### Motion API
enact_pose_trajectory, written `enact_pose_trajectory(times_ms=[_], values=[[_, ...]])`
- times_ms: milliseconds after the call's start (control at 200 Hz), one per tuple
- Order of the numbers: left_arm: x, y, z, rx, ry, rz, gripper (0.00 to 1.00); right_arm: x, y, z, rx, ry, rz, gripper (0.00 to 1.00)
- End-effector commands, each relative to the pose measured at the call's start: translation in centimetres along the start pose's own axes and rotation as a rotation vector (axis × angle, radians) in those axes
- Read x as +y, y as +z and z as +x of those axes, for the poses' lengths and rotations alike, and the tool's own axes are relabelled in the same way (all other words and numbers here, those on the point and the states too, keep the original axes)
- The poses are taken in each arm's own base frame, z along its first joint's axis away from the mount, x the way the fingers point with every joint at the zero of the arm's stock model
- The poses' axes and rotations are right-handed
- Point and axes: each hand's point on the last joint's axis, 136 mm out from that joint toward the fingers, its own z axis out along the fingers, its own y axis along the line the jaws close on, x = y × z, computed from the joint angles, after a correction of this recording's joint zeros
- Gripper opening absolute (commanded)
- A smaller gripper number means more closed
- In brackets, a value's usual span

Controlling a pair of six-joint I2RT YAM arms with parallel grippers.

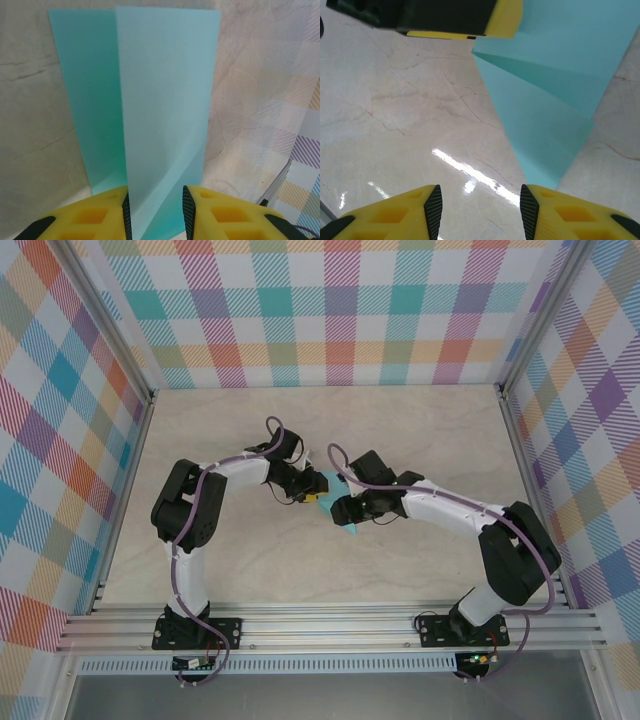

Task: Fold a paper plane with a square sheet of paper (fold left side to right side)
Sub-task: Fourth fold the wing at the center of the table.

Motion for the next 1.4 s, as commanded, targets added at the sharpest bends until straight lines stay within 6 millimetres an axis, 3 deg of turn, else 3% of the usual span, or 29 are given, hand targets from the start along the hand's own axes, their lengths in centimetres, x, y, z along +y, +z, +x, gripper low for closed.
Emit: enact_pose_trajectory(times_ms=[0,250,940,1395], values=[[-1.1,-0.4,-0.1,-0.003,0.007,0.007,0.32,-0.9,1.4,-0.7,-0.007,-0.051,0.079,0.47],[-1.9,-0.7,-0.2,-0.004,0.006,0.03,0.32,-2.8,3.2,-1.4,-0.015,-0.12,0.205,0.48],[-3.1,-0.8,-0.9,-0.006,-0.036,0.069,0.32,-3.8,5.7,-1.6,-0.02,-0.152,0.265,0.51],[-3.0,-2.1,-1.4,-0.027,-0.024,0.05,0.42,-4.5,6.2,-0.7,0.0,-0.135,0.282,0.34]])
